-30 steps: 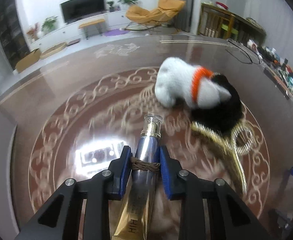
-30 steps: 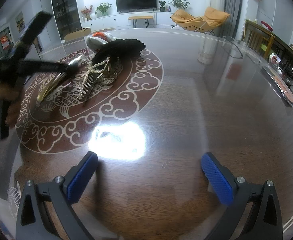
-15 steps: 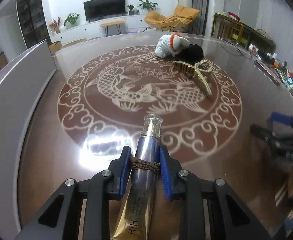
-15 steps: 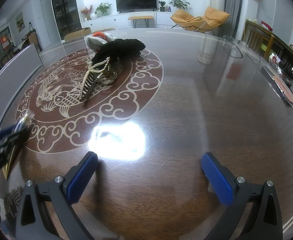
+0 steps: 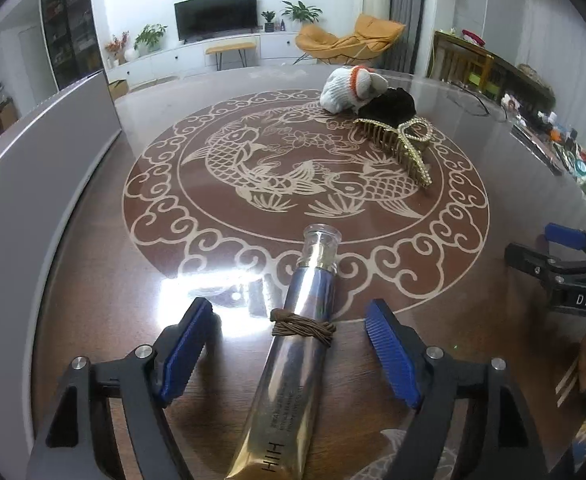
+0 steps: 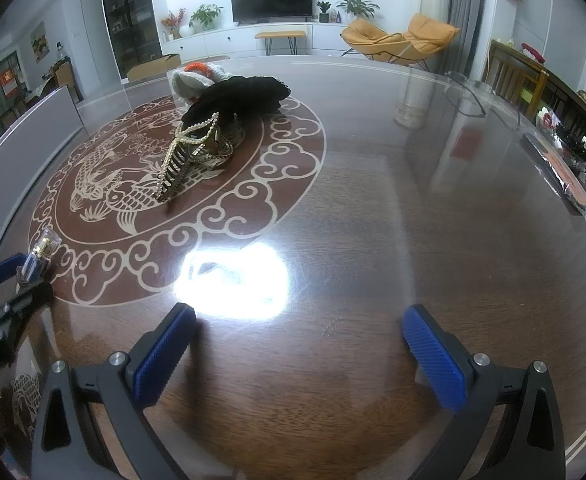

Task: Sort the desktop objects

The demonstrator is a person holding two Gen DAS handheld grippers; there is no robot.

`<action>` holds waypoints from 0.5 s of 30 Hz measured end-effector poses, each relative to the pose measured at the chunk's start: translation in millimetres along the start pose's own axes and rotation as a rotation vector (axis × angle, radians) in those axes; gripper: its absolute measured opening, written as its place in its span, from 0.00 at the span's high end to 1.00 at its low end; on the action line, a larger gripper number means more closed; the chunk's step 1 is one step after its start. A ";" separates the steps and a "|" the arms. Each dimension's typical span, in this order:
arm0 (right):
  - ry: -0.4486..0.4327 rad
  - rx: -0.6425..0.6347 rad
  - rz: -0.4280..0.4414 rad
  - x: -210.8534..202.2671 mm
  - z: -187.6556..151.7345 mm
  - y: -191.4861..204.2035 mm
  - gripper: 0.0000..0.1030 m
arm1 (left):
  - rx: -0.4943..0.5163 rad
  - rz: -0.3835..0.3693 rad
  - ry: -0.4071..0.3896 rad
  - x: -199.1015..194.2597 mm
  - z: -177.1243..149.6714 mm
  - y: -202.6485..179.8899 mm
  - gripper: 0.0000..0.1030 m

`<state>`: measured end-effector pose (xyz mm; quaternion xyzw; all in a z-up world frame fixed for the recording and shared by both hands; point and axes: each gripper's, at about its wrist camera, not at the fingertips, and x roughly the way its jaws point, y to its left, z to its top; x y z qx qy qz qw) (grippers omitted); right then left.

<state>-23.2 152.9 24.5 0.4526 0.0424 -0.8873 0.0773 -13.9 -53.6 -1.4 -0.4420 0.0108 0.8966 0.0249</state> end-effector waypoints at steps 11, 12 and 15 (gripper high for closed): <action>0.000 0.000 0.000 0.2 0.4 0.6 0.00 | 0.018 -0.009 0.016 3.2 0.0 -2.4 0.11; -0.001 0.002 0.001 0.2 0.5 0.4 0.00 | 0.019 -0.010 0.016 3.4 0.0 -2.5 0.10; -0.002 0.003 0.003 0.0 0.5 0.2 0.00 | 0.019 -0.010 0.016 3.6 0.1 -2.6 0.10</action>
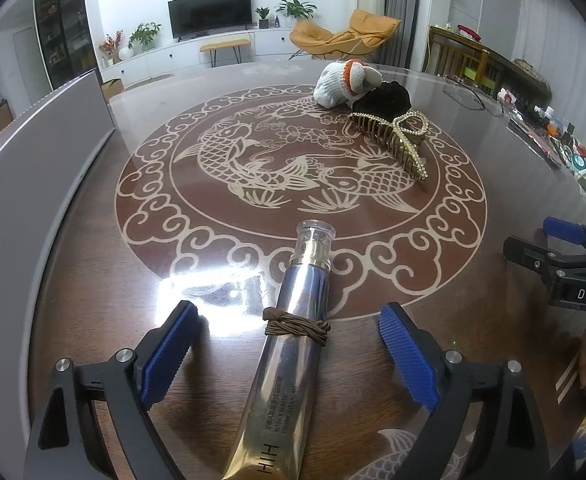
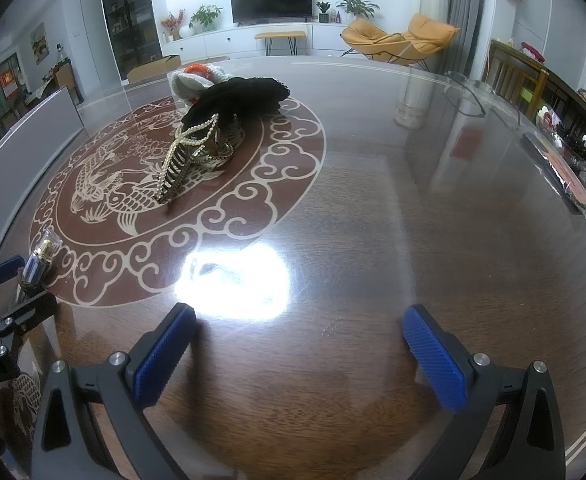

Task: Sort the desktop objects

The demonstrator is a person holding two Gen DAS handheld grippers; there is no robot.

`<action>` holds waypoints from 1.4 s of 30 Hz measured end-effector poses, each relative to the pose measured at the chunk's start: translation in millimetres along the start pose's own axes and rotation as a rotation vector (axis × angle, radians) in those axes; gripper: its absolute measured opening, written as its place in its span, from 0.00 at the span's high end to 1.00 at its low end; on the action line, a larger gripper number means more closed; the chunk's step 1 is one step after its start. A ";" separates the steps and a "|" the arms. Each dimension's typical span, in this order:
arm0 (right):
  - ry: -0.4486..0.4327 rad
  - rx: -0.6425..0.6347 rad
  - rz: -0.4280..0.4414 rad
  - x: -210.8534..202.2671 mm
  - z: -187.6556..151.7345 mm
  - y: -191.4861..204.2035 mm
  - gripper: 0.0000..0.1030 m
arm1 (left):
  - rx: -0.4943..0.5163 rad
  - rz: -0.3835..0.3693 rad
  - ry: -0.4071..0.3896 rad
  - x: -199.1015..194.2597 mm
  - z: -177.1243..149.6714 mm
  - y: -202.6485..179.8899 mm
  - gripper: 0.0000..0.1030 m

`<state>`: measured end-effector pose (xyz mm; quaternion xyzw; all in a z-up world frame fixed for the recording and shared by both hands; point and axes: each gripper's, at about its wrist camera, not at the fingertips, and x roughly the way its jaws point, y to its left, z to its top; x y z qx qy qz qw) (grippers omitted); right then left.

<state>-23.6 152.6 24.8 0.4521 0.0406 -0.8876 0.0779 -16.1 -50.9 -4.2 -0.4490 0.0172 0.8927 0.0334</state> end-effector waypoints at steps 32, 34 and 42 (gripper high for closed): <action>-0.001 0.001 0.001 0.5 0.4 0.6 0.00 | -0.001 0.002 0.001 0.7 -0.2 0.9 0.08; -0.001 0.001 0.002 0.5 0.6 0.8 0.00 | -0.001 0.002 0.001 1.0 -0.1 1.0 0.08; -0.001 0.001 0.002 0.6 0.5 0.8 0.00 | -0.001 0.002 0.001 0.9 -0.2 1.0 0.08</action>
